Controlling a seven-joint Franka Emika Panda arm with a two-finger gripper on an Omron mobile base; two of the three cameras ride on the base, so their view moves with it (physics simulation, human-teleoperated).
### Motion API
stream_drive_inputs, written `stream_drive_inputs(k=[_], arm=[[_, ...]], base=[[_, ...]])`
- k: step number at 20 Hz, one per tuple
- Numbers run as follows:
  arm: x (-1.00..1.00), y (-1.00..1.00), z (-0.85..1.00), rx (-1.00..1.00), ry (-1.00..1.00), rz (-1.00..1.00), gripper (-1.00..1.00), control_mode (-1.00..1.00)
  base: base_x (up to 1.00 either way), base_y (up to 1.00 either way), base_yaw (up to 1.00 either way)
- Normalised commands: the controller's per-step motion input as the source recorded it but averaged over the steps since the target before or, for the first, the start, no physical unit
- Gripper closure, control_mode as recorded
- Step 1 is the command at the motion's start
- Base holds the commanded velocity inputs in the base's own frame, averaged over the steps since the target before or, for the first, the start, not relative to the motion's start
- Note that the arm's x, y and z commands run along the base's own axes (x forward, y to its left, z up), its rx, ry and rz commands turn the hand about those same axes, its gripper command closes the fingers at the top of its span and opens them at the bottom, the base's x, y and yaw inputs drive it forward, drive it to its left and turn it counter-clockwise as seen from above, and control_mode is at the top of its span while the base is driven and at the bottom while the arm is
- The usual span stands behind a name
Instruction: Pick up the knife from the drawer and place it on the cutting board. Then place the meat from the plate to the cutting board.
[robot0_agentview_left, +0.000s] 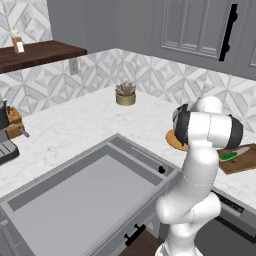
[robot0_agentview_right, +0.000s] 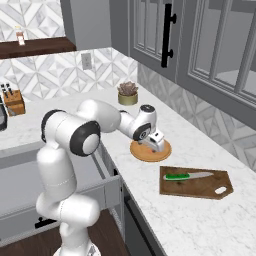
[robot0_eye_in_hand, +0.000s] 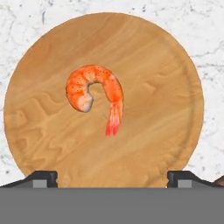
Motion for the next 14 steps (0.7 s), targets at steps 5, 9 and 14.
stream_drive_inputs(k=[5, 9, 14], arm=[[0.38, -0.13, -0.33, 0.0, 0.07, 0.05, -1.0, -1.0], [0.42, -0.01, -0.23, 0.0, 0.04, 0.04, -1.0, -1.0], [0.35, 0.0, -0.12, 0.0, 0.03, 0.06, -1.0, -1.0]], base=[[0.0, 0.0, 0.0], [0.0, 0.0, 0.0], [0.0, 0.0, 0.0]])
